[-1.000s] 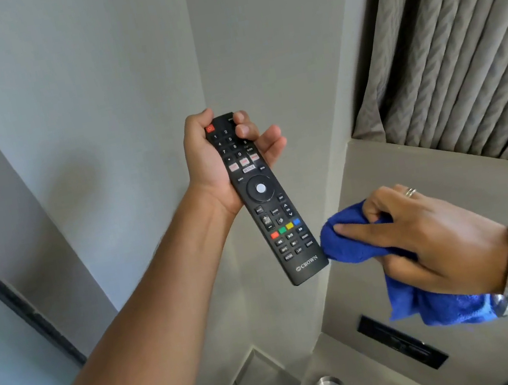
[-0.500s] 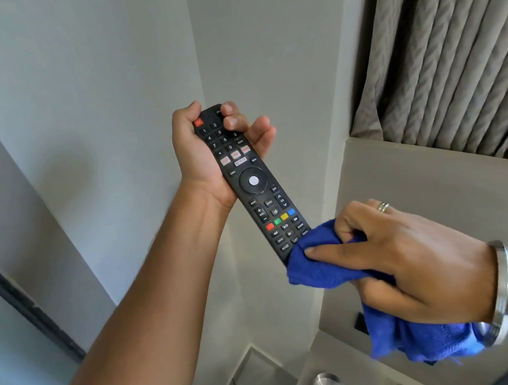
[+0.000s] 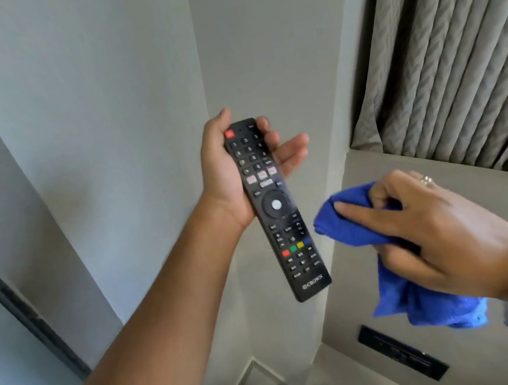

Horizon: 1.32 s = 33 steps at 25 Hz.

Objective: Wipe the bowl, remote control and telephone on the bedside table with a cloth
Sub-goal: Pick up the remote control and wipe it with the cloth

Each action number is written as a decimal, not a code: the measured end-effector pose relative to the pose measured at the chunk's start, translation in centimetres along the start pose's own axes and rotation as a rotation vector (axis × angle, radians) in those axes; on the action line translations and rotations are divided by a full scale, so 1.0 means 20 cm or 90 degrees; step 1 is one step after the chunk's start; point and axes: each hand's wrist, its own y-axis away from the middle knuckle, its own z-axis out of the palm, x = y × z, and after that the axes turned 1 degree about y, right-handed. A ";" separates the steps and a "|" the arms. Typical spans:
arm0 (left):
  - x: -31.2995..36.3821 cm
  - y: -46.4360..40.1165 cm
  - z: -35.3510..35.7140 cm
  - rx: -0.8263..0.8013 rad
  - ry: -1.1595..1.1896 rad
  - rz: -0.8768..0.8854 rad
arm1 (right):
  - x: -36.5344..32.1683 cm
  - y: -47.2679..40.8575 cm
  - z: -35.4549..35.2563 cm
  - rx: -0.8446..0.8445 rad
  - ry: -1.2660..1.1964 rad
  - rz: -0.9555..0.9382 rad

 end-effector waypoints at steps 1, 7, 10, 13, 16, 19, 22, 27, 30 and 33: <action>-0.03 0.00 0.03 -0.018 -0.005 -0.001 | -0.02 -0.05 -0.03 0.035 -0.022 -0.002; -0.12 0.04 0.10 -0.108 -0.048 0.009 | -0.12 -0.27 -0.10 0.131 -0.065 0.016; -0.13 0.05 0.10 -0.096 -0.058 0.009 | -0.15 -0.33 -0.07 0.148 -0.063 0.046; -0.12 0.07 0.06 -0.061 -0.022 0.005 | -0.15 -0.26 -0.03 0.098 -0.050 -0.005; -0.10 0.06 0.02 -0.066 -0.003 0.006 | -0.13 -0.20 0.00 0.094 -0.052 -0.023; -0.13 0.05 0.03 -0.071 -0.045 -0.024 | -0.16 -0.23 0.01 0.147 -0.090 -0.022; -0.16 0.05 0.05 -0.060 -0.066 -0.045 | -0.20 -0.26 0.02 0.169 -0.099 -0.043; -0.14 0.08 0.08 -0.072 -0.111 -0.020 | -0.17 -0.26 0.01 0.210 -0.110 -0.001; -0.13 0.10 0.12 -0.072 -0.105 -0.026 | -0.16 -0.25 0.00 0.251 -0.070 0.025; -0.13 0.10 0.15 -0.070 -0.072 -0.040 | -0.17 -0.24 0.00 0.254 -0.023 0.049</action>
